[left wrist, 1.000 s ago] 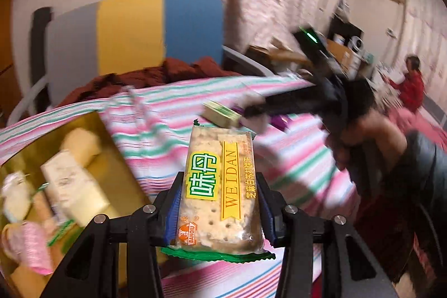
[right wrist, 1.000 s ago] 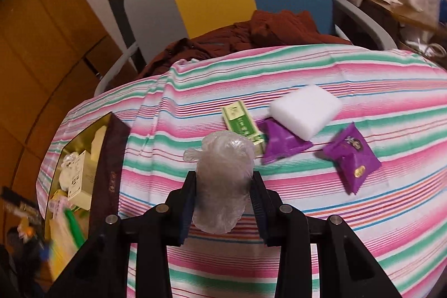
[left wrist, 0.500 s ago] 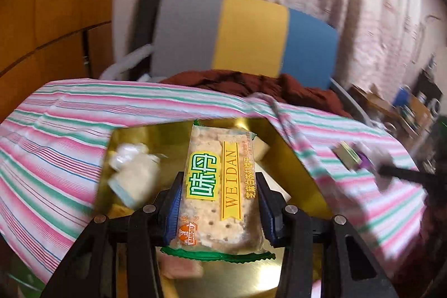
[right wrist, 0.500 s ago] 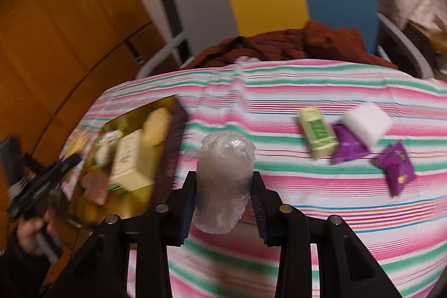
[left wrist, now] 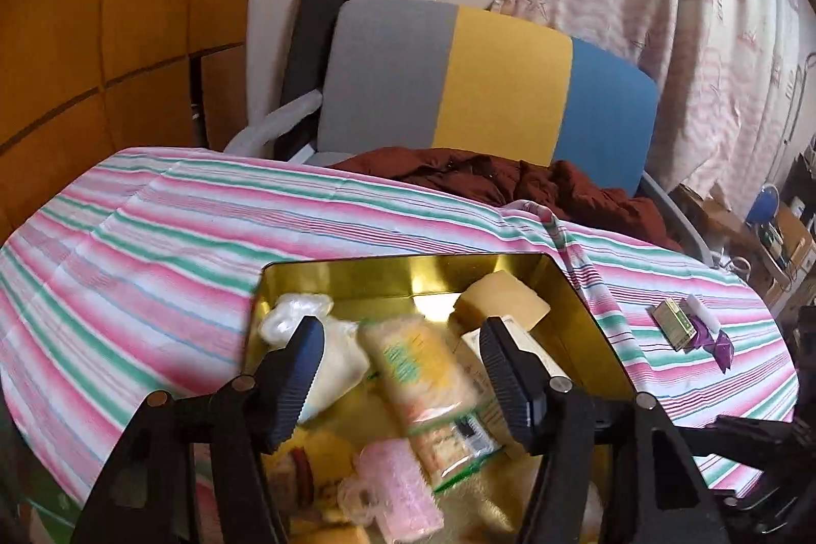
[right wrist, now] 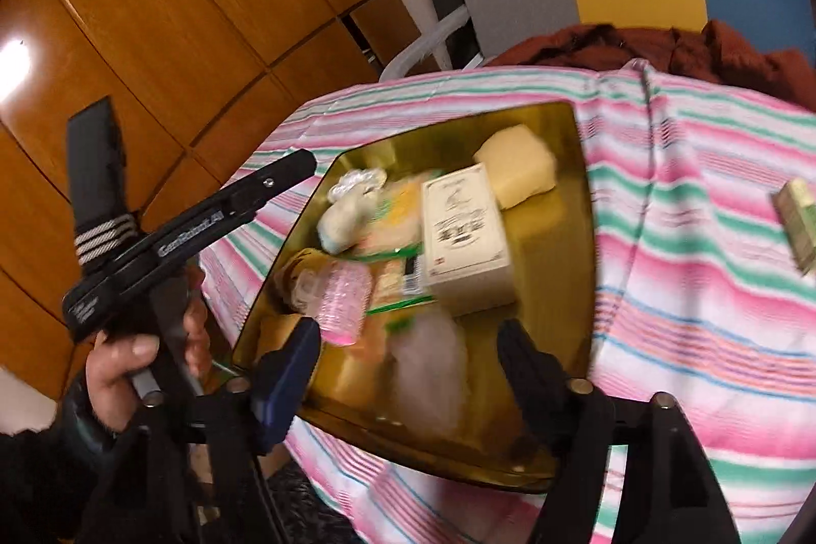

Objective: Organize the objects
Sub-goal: 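Carry the cracker pack and plastic bag over the gold tray and open both tools, then move both open tools from the tray toward the green box and purple packets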

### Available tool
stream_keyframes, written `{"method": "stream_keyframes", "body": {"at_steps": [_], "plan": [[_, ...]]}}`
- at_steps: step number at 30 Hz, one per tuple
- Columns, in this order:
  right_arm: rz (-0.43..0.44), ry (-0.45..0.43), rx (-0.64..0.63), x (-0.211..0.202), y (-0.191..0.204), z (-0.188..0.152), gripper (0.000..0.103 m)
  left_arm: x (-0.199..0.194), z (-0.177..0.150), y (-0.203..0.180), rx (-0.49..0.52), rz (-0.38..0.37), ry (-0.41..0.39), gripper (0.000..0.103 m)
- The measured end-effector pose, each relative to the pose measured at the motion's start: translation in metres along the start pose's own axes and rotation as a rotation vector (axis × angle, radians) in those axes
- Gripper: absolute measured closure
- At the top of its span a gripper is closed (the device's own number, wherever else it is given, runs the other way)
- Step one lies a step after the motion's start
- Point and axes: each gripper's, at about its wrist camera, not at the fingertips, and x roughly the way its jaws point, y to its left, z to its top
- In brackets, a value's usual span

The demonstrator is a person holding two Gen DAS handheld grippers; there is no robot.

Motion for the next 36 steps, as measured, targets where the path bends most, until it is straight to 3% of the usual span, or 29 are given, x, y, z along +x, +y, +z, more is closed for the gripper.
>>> {"method": "stream_keyframes", "body": {"at_steps": [7,24,32,36], "plan": [[-0.07,-0.008,-0.001,-0.017,-0.006,-0.006,0.026,-0.026,-0.02,-0.005,0.02,0.009,-0.021,0.039],[-0.355,-0.09,0.143,-0.098,-0.098,-0.013,0.007,-0.047,-0.041,-0.071,0.171,-0.064,0.008,0.039],[-0.54,-0.092,0.216,-0.128,-0.152,-0.006,0.007,-0.049,-0.046,-0.103,0.257,-0.118,0.019,0.039],[-0.648,-0.142,0.298,-0.148,-0.195,0.001,0.007,-0.048,-0.049,-0.122,0.289,-0.149,0.033,0.039]]}}
